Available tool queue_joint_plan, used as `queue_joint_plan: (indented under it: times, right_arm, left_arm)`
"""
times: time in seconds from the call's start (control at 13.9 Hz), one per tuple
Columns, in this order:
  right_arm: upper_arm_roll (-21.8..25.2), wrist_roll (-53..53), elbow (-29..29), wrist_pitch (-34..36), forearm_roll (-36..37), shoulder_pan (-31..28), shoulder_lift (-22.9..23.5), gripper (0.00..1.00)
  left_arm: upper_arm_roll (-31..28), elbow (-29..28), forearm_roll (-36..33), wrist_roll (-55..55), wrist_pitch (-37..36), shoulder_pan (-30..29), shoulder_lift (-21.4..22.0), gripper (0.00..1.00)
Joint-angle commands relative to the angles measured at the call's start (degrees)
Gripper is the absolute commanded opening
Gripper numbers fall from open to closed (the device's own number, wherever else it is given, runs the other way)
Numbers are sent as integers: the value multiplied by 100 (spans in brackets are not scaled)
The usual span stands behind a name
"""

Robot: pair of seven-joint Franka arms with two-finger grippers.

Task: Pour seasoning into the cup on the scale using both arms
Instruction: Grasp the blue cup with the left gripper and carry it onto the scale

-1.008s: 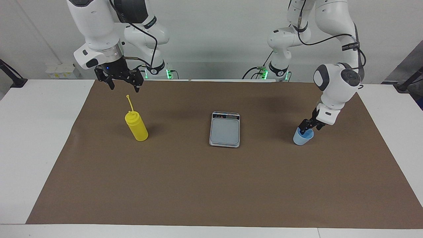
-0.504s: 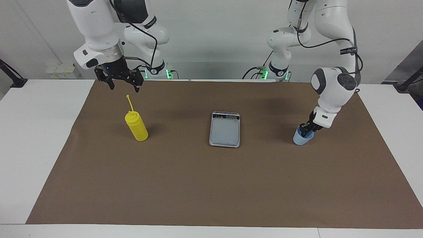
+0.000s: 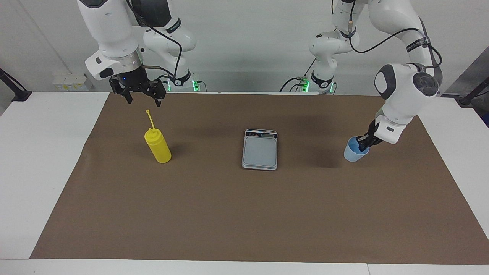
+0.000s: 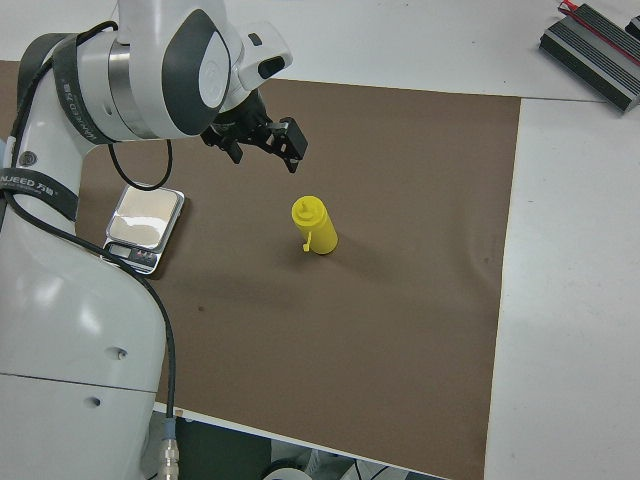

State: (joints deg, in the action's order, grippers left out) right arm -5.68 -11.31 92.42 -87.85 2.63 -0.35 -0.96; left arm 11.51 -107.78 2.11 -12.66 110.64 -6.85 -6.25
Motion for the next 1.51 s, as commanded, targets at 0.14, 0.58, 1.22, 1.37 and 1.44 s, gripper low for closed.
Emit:
queue_joint_plan:
  times: [0.14, 0.58, 1.22, 1.37, 1.44]
  right_arm:
    - [-21, 103, 13, 23, -17, -61, -10, 100]
    - [-21, 103, 13, 23, -17, -61, -10, 100]
    - [-21, 138, 13, 40, -17, -62, -10, 100]
    - [-30, 33, 13, -82, -17, -9, -10, 100]
    - [-30, -2, 22, -144, -26, -35, -10, 100]
  left_arm:
    - [-17, 679, 70, -401, -781, 1148, -131, 0]
    - [-17, 47, 70, -1677, 474, 2581, -61, 0]
    - [-26, -147, -123, -2610, 1530, 3322, -746, 0]
    - [-34, -138, -167, -2610, 1566, 3366, -764, 0]
    - [-34, -138, -176, -2610, 1574, 3348, -773, 0]
